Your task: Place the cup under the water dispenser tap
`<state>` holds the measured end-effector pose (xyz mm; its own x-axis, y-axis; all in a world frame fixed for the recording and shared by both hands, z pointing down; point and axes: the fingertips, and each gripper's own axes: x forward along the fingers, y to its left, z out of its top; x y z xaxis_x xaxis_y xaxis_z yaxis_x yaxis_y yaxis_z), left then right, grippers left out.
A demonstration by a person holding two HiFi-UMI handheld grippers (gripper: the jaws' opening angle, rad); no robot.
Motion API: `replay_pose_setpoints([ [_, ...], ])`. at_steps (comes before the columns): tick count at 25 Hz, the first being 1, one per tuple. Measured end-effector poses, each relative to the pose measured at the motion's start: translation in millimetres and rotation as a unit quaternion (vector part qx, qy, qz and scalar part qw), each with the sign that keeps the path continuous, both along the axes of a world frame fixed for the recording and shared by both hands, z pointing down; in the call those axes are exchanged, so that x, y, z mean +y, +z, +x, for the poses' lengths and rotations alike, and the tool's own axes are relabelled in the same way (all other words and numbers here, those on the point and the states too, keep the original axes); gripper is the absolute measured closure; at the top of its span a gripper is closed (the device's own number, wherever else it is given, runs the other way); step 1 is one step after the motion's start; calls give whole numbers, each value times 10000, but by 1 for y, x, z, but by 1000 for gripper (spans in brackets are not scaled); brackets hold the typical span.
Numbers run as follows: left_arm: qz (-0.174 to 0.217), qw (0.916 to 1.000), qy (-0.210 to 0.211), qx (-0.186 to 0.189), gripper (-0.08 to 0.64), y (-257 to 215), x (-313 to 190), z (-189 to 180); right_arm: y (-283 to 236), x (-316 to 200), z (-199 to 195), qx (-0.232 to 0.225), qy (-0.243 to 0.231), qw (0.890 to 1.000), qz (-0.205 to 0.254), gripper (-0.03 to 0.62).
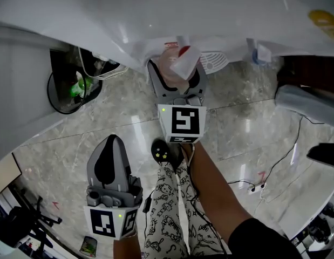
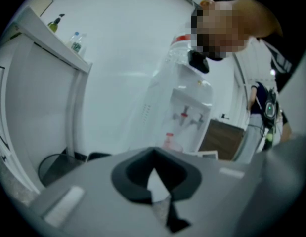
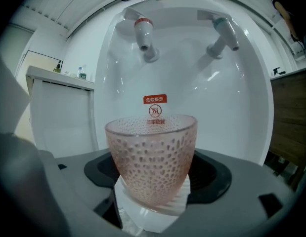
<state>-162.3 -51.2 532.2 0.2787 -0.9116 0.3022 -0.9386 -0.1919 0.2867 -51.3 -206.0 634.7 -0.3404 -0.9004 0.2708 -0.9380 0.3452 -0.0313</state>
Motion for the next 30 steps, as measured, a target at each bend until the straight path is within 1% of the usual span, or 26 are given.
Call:
replay_pose_setpoints([
  [6,-8,10000,35,-27,563,-2,2,4,1,6,1,-62,-108,9999,-104,229],
  [10,23,10000,22,-49,563,-6,5,5,-4,9,1,-36,-162,9999,-33,221],
  [13,31,10000,19,-19,564,-10,6,8,-9,14,1,-101,-269,9996,-10,219],
  [17,133,9999,21,13,565,-19,9,13,-14,22,4,-198,-347,9992,-56,215],
  [23,177,9998,12,-42,563,-29,18,21,-21,42,22,-313,-282,9989,-185,212],
  [25,236,9997,13,-75,564,-39,20,25,-30,54,32,-375,-335,9985,-238,213],
  [27,283,9995,15,-127,564,-51,23,30,-46,69,39,-496,-484,9971,-302,213],
  [30,413,9988,80,-242,563,-81,27,38,-90,93,43,-797,-798,9933,-265,215],
])
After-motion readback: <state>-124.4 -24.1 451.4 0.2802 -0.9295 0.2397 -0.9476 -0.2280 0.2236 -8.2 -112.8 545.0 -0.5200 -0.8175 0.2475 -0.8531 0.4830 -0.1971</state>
